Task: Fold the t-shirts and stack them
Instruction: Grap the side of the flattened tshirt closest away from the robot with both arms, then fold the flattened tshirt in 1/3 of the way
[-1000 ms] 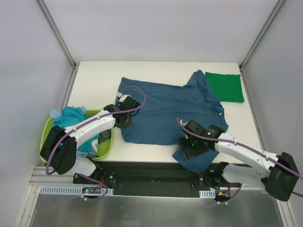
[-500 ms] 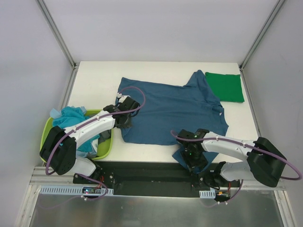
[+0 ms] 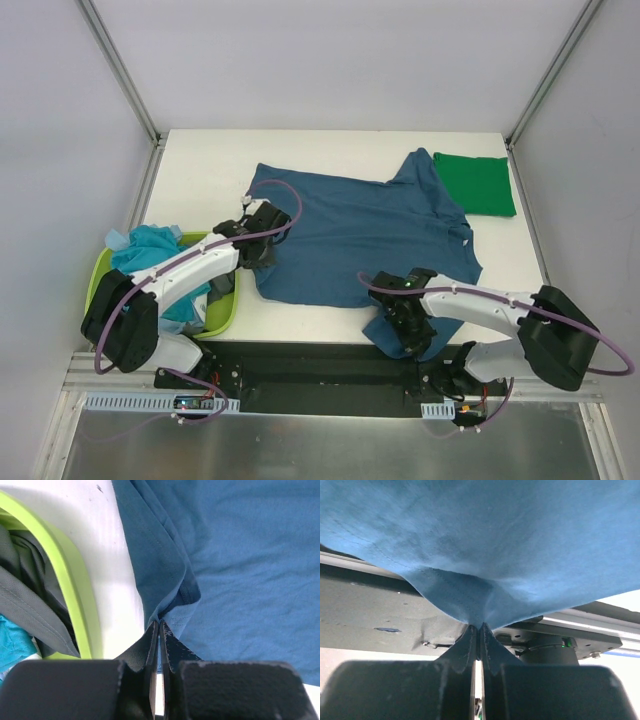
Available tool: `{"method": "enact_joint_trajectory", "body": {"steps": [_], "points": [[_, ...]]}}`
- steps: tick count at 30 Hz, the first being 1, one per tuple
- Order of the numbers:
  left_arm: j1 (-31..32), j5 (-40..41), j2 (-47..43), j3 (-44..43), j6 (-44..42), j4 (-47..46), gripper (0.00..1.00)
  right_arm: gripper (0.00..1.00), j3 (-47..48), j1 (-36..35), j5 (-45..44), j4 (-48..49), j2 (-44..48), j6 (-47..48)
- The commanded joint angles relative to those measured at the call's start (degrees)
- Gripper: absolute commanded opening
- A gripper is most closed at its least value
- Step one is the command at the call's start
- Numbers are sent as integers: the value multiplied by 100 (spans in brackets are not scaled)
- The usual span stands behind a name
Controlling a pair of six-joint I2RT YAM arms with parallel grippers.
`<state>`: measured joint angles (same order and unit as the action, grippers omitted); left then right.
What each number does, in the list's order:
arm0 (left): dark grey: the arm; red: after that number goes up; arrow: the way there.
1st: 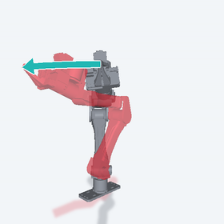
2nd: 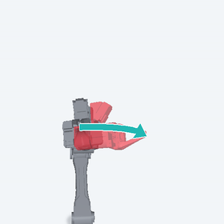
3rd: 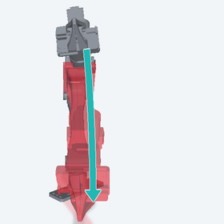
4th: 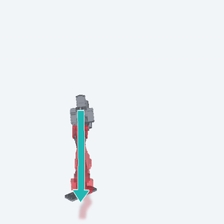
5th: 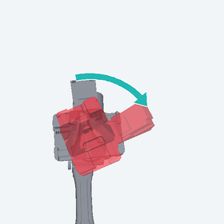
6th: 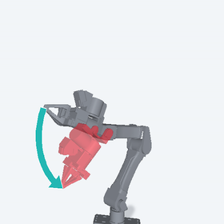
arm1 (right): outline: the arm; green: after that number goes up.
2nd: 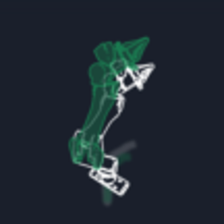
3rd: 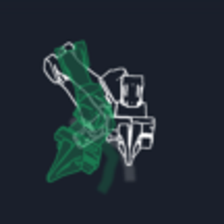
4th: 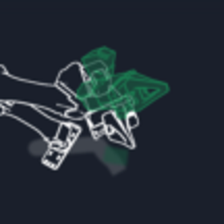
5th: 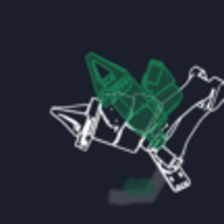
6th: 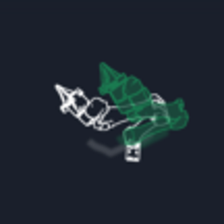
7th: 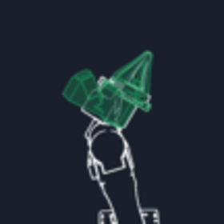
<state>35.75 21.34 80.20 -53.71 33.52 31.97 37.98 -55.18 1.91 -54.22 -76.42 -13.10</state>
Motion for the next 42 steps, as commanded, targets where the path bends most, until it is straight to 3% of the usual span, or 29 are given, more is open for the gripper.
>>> {"method": "enact_joint_trajectory", "body": {"steps": [1, 10, 22, 26, 31, 35, 42], "points": [[-243, 20, -338, 1, 129, 3, 0, 0, 482, 103, -516, -528, 531, -105], [-902, -376, -681, -78, 304, -138, 0, 0, 1220, 1631, -516, -669, 1489, 659], [-1448, -359, -260, -737, 471, -270, 0, 0, 2398, 3574, -1289, -203, 1200, 1266], [-1448, -218, -680, -510, 787, -226, 0, 0, 2496, 3734, -1238, -291, 1366, 1477], [-1448, -253, -1708, 412, 1209, -165, 0, 0, 2206, 3742, -825, -510, 1937, 1521], [-1430, -490, -2262, 862, 1455, -68, 0, 0, 2056, 3742, -1025, -774, 2412, 1425], [-1404, -272, -2826, 907, 1623, 143, 0, 0, 2100, 3778, -1079, -880, 2808, 1319]]}}
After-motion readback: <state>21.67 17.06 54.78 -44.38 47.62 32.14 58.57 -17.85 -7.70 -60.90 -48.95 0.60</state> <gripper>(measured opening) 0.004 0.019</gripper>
